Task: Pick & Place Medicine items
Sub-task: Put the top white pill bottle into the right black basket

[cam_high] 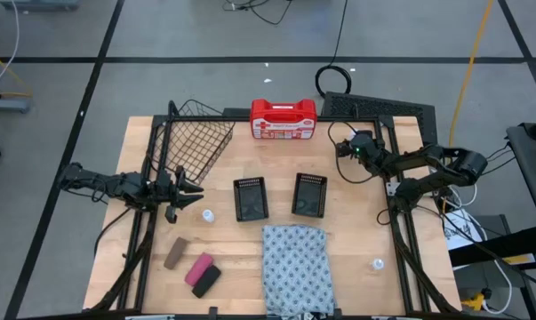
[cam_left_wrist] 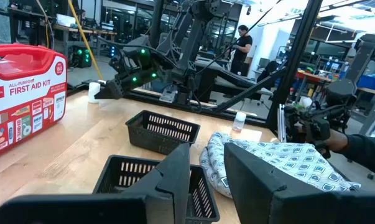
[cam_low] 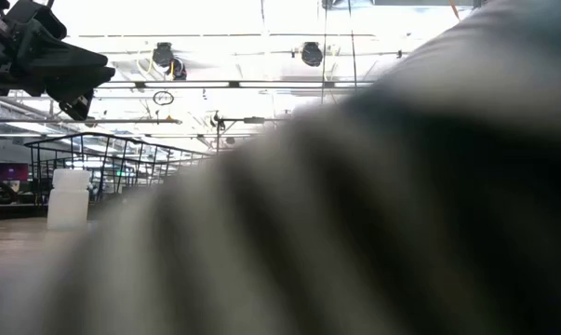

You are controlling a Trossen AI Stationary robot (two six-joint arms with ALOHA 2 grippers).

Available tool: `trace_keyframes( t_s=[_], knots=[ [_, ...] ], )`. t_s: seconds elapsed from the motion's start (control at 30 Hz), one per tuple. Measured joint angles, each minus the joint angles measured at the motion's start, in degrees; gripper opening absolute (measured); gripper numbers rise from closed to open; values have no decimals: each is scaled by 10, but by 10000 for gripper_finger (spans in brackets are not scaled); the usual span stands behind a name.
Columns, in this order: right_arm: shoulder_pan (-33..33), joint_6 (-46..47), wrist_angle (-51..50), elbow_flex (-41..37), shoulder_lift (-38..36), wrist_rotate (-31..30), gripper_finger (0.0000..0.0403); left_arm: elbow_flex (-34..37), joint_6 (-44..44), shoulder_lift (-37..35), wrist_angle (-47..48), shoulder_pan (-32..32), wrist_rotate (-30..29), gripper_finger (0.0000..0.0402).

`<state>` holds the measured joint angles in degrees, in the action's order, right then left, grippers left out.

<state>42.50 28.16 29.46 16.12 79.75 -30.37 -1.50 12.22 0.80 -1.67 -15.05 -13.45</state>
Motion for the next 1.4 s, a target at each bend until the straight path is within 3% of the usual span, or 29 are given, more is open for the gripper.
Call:
trace_keyframes(
  t_s=[0.5, 0.77, 0.97, 1.17, 1.4],
  knots=[
    [0, -6, -2, 0, 0, 0, 141, 0, 0, 0, 0, 0, 0, 108],
    [0, -12, -7, 0, 0, 3, 104, 0, 0, 0, 0, 0, 0, 108],
    [-16, -57, -16, 0, 0, 21, 129, 0, 0, 0, 0, 0, 0, 108],
    [-25, -68, -18, 1, 0, 20, 204, 0, 0, 0, 0, 0, 0, 108],
    [-4, -26, -181, 83, 0, 61, 285, 0, 0, 0, 0, 0, 0, 108]
  ],
)
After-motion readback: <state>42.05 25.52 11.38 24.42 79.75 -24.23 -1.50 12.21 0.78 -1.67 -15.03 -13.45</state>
